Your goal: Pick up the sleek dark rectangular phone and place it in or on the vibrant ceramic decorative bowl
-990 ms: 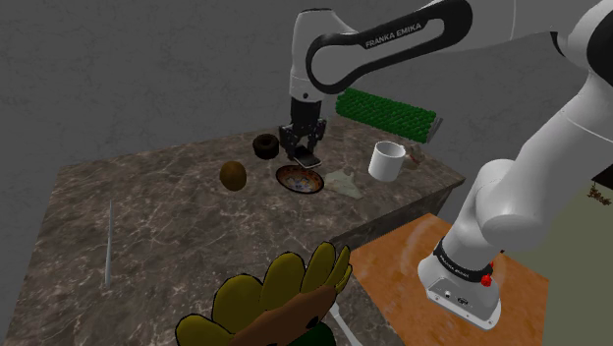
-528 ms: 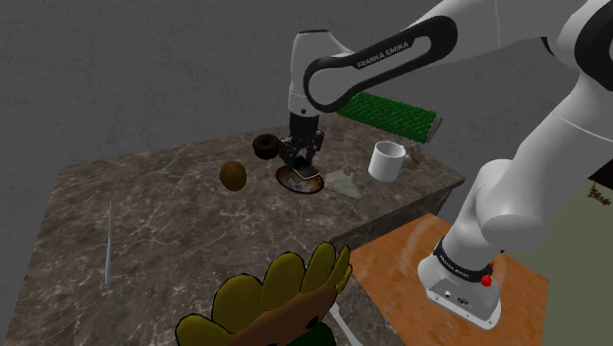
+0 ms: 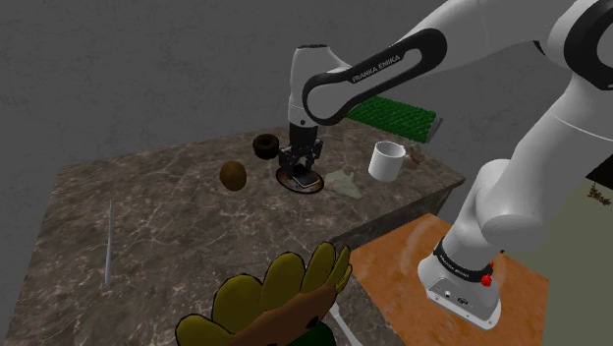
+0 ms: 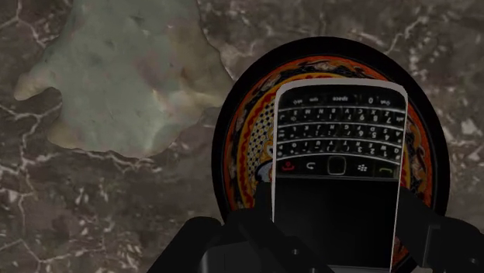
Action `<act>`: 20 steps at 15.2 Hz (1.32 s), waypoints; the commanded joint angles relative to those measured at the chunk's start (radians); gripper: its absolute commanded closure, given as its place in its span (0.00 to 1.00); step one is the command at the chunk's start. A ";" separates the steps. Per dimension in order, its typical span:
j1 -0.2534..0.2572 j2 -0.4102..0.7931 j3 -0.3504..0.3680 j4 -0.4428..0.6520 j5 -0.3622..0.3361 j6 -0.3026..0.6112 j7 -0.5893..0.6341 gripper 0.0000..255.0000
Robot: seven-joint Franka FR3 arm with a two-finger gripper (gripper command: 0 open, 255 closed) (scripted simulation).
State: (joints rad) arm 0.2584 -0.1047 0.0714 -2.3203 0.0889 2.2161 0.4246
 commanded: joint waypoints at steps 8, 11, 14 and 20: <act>0.000 0.000 0.000 -0.001 0.000 0.002 0.000 0.00; -0.001 -0.017 -0.002 0.017 -0.001 -0.033 0.000 0.00; -0.004 -0.057 -0.006 0.072 -0.004 -0.129 0.001 0.00; -0.004 -0.057 -0.006 0.072 -0.004 -0.129 0.001 0.00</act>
State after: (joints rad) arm 0.2542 -0.1616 0.0656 -2.2488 0.0853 2.0879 0.4254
